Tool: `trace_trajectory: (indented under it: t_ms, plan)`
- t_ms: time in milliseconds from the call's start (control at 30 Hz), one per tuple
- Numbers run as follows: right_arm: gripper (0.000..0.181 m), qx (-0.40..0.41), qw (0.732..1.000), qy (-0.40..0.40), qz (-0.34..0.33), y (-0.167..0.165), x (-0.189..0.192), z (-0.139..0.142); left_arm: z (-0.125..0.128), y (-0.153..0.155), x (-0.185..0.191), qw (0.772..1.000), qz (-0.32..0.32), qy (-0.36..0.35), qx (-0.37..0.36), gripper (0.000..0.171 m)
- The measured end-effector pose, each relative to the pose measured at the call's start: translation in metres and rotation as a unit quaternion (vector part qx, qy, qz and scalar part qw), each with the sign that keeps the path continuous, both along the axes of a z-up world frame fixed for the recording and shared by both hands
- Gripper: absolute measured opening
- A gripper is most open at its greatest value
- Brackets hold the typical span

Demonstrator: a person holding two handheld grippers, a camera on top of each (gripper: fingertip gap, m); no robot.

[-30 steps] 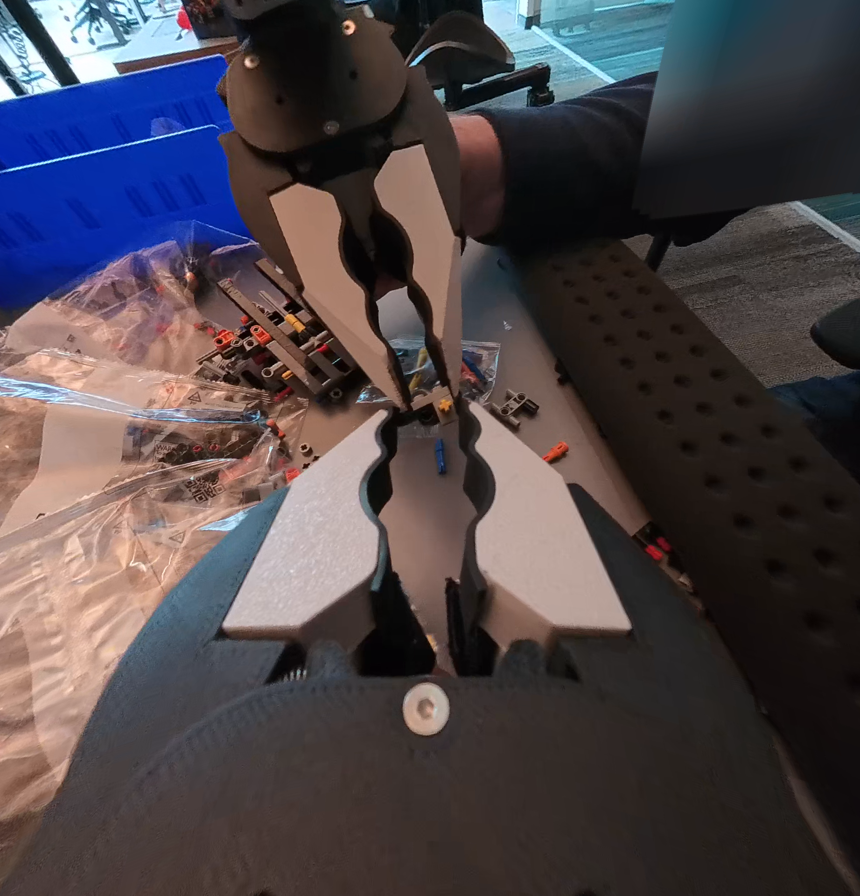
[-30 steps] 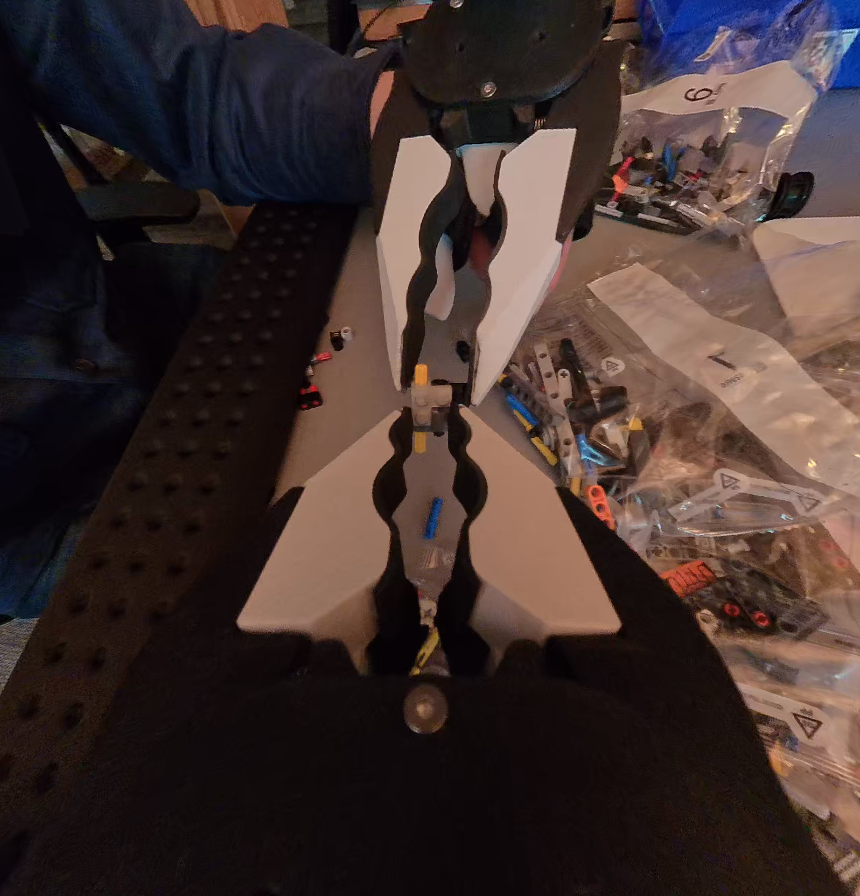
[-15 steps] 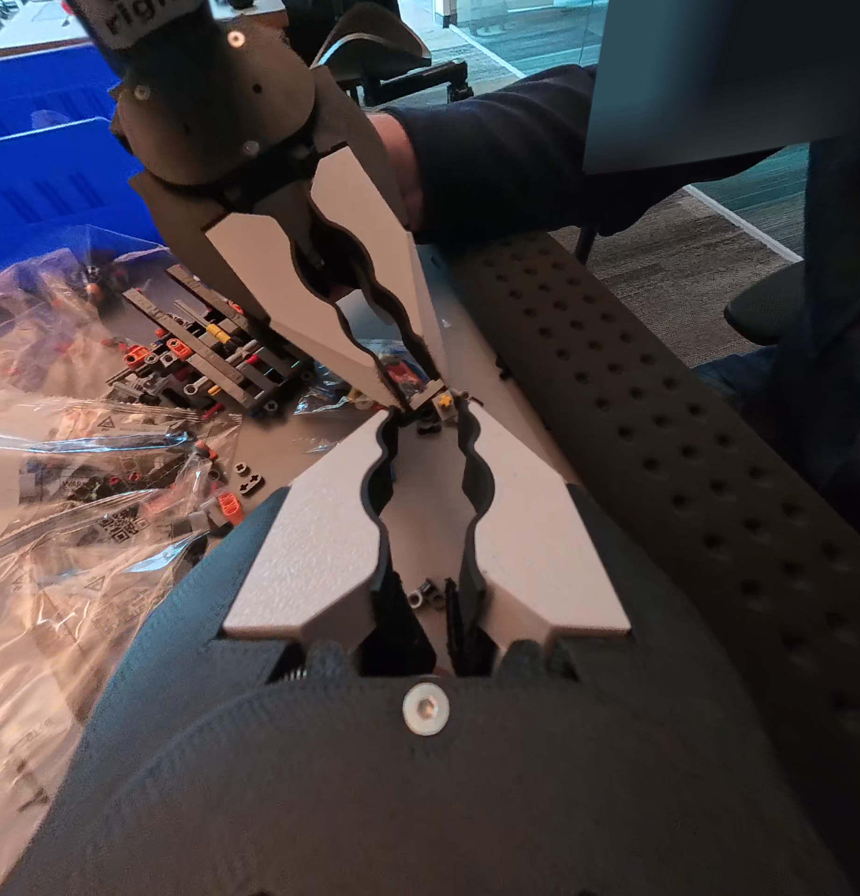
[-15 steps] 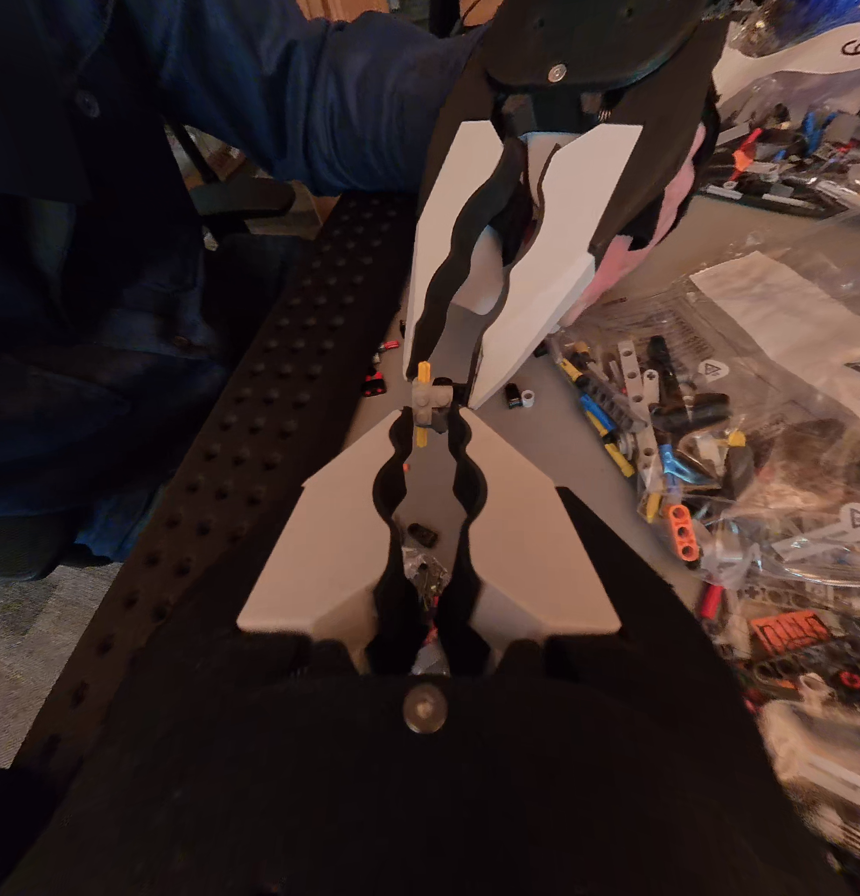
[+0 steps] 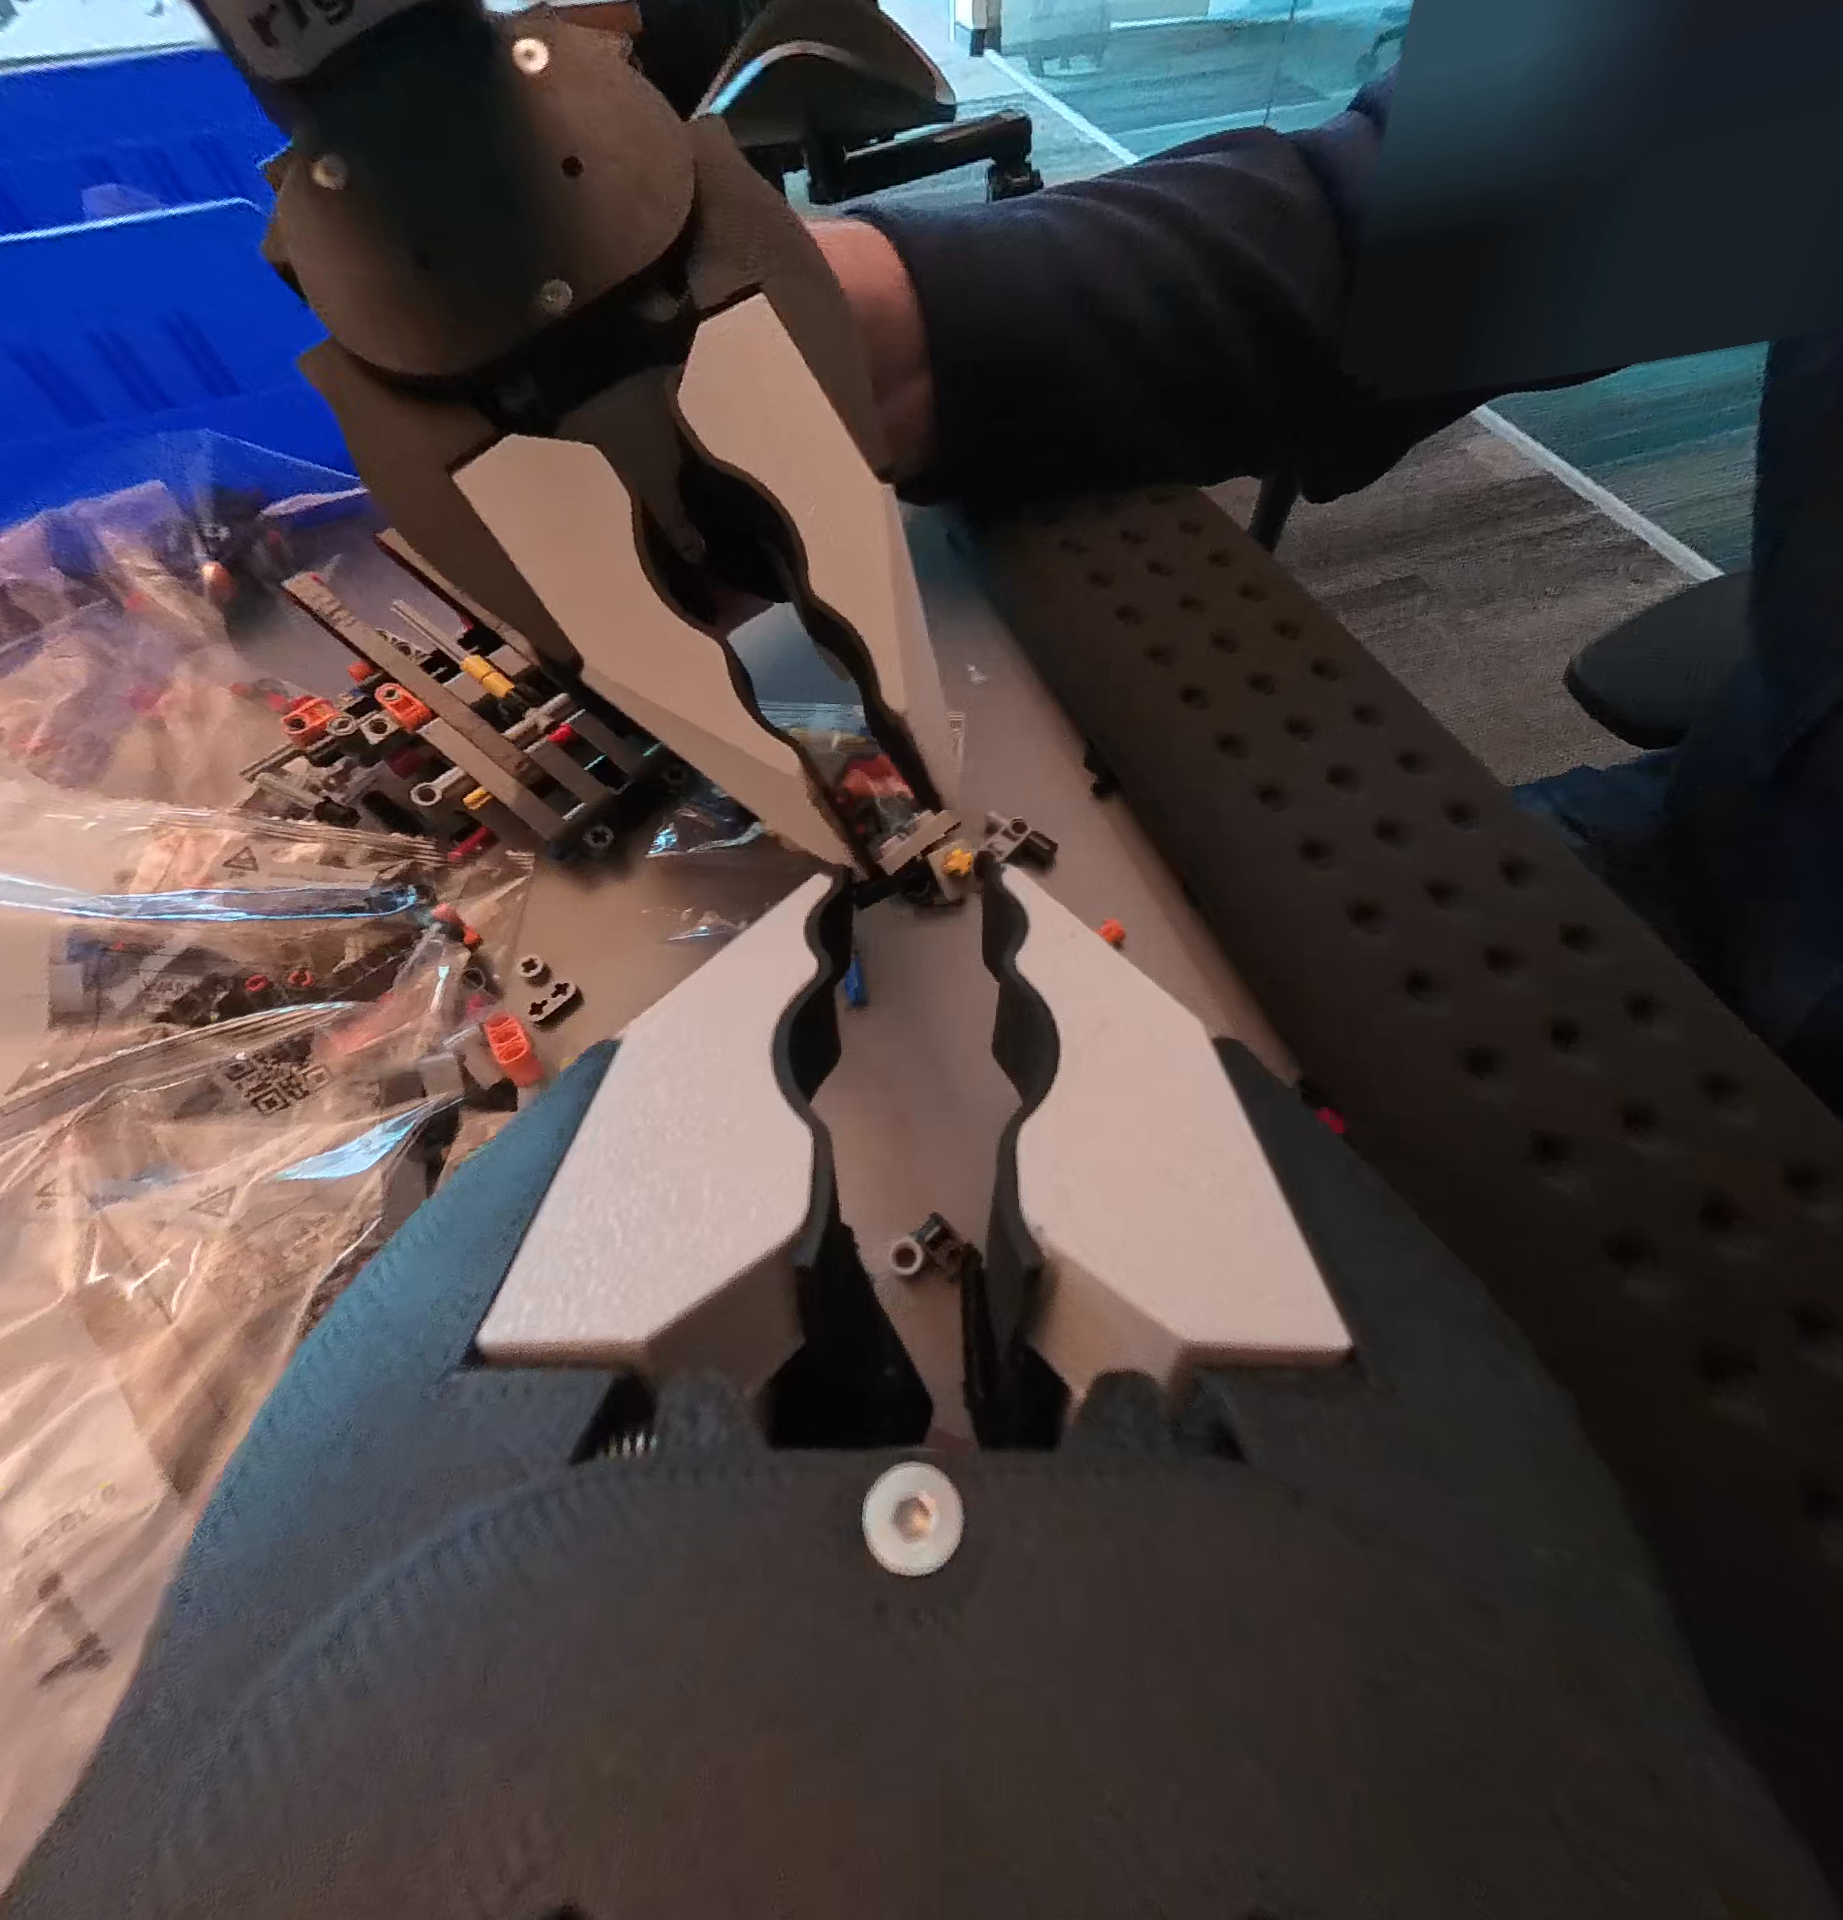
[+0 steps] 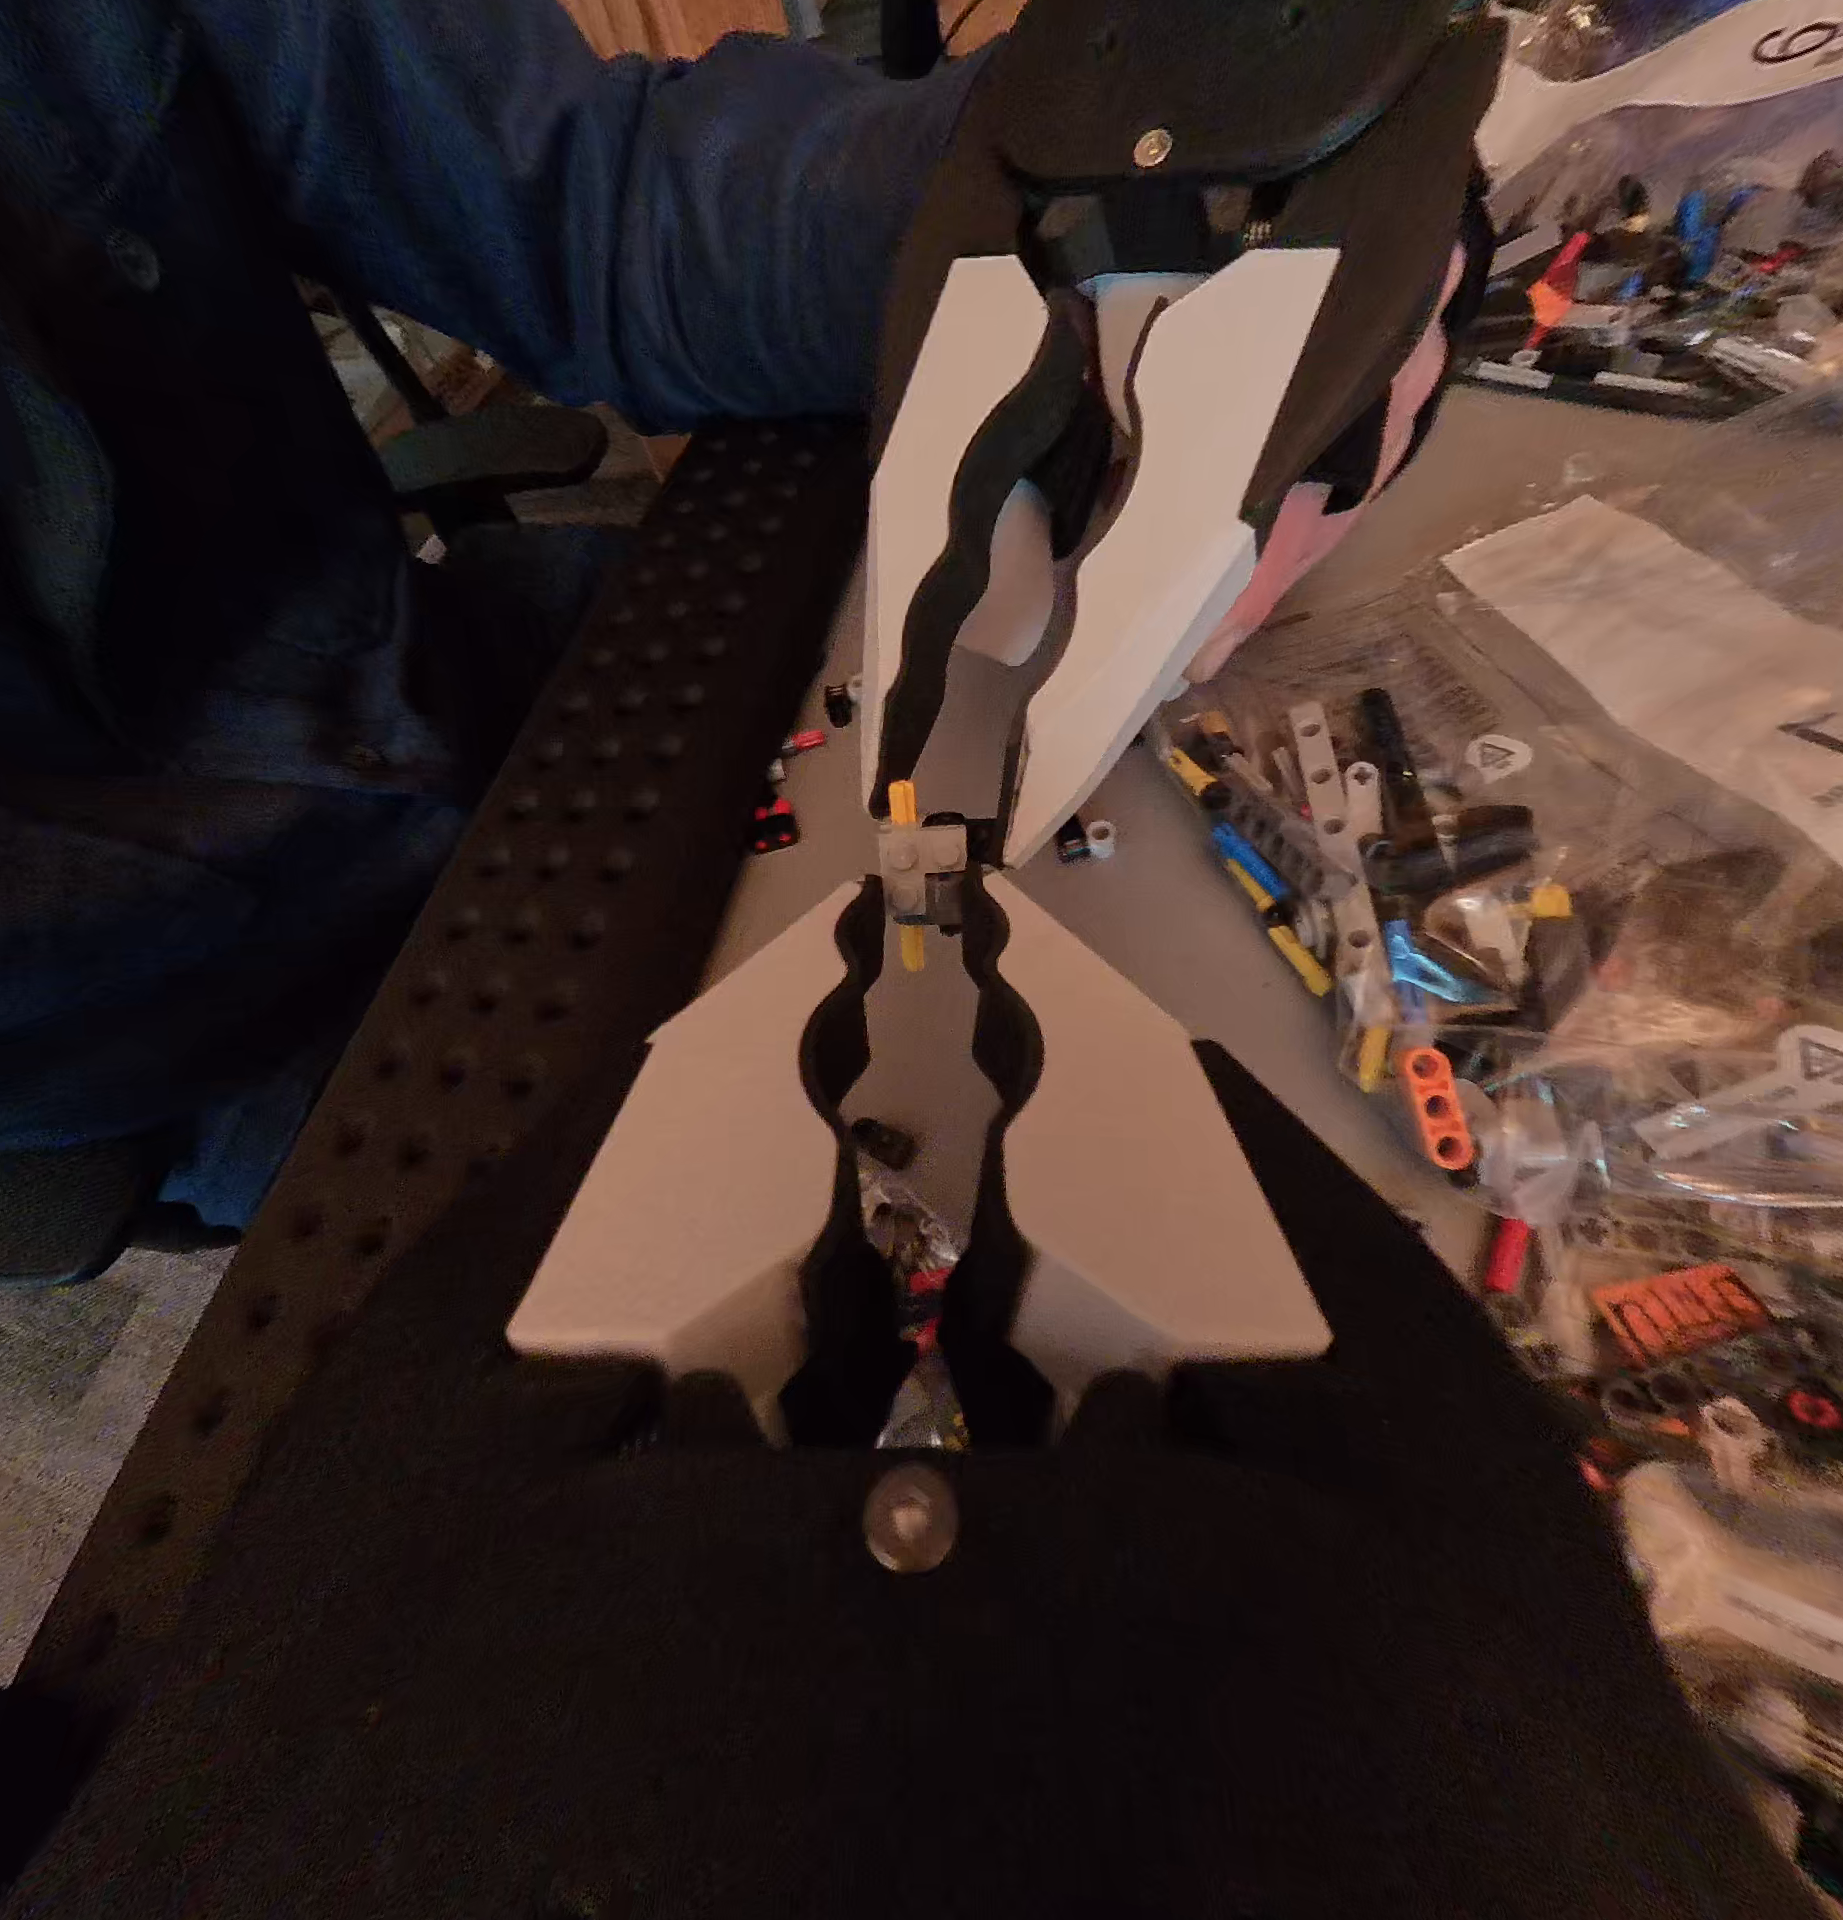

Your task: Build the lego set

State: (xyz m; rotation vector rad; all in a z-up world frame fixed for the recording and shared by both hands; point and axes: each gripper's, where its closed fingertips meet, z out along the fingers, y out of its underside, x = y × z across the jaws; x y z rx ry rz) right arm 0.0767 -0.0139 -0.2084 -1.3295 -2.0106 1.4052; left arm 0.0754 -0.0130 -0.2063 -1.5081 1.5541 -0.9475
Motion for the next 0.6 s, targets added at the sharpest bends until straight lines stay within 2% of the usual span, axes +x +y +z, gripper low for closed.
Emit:
trace_trajectory:
  t_ms: [133, 233, 300, 467, 600]
  plan:
    - [0.013, 0.008, 1.000, 0.002, -0.030, 0.012, -0.002, 0.000, 0.002, 0.012, -0.002, 0.999, 0.033, -0.006, 0.004, 0.025]
    - [0.013, 0.022, 0.999, 0.001, -0.048, 0.019, -0.004, -0.003, 0.002, 0.023, -0.003, 0.998, 0.061, -0.004, 0.006, 0.037]
    - [0.013, 0.027, 0.998, 0.005, -0.059, 0.023, -0.006, -0.002, 0.000, 0.027, -0.003, 0.997, 0.074, 0.002, 0.016, 0.039]
    - [0.013, 0.030, 0.997, 0.020, -0.072, 0.027, -0.006, 0.004, -0.007, 0.032, -0.003, 0.996, 0.085, 0.021, 0.031, 0.024]
    - [0.013, 0.027, 0.998, 0.021, -0.048, 0.019, -0.004, 0.005, -0.007, 0.024, -0.001, 0.997, 0.061, 0.024, 0.038, 0.023]
